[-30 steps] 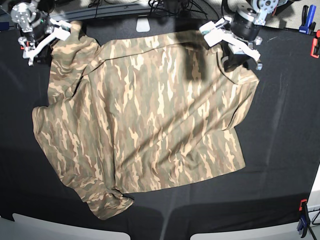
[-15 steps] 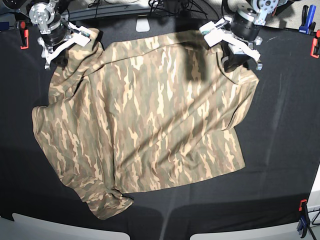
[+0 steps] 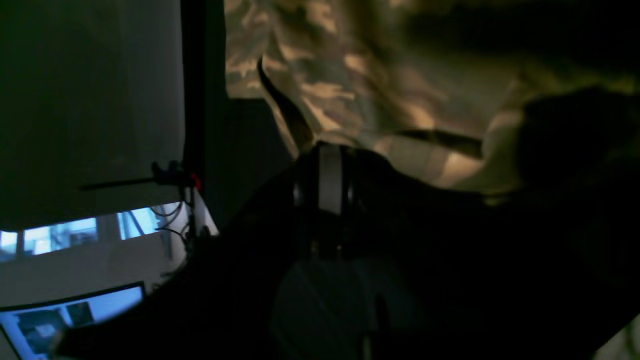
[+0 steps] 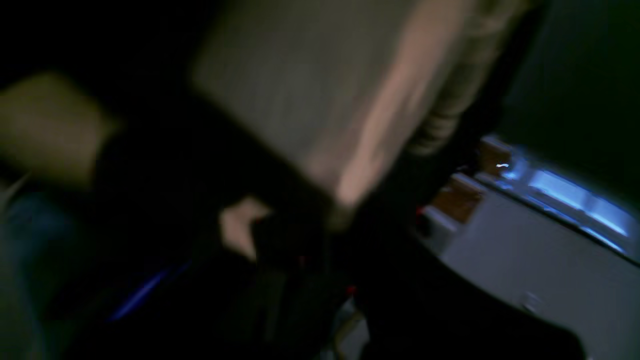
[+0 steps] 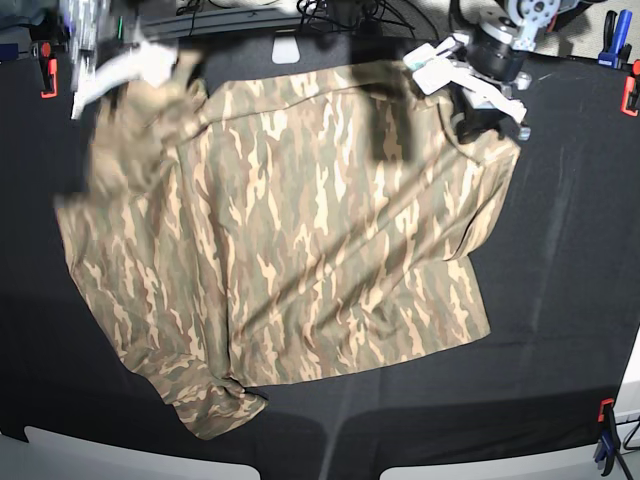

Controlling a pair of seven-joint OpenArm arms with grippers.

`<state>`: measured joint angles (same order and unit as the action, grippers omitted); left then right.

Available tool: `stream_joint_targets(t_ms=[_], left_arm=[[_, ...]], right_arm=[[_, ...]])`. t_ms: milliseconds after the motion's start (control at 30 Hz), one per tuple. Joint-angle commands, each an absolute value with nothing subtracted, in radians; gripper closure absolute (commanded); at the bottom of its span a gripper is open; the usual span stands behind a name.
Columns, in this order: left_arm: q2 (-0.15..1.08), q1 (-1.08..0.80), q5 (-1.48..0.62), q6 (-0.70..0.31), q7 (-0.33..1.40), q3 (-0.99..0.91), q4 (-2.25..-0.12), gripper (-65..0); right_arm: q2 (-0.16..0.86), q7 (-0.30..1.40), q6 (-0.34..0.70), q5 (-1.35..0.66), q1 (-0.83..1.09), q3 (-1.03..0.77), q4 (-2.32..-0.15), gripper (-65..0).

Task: Layout the t-shirt on the table in an organized manner, then fold the t-shirt properly
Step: 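Lift the shirt with both grippers and shake it out flat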

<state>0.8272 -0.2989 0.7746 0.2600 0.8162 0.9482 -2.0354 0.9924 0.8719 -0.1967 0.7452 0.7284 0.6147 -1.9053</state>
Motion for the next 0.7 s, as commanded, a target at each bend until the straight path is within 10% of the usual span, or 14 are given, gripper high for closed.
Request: stream_joint_targets(t_ms=[0,667], left_arm=[[0.844,-0.297,0.795,0.277,0.821,0.943,-2.051,0.0],[0.872,-0.41,0.964,0.286,0.92,0.944,-2.051,0.0]], right_arm=[[1.011,0.899,-0.21,0.809,0.761,0.609,-1.93,0.0],[0.927,1.191,-0.297,1.283,1.309,0.608,-2.01,0.0]])
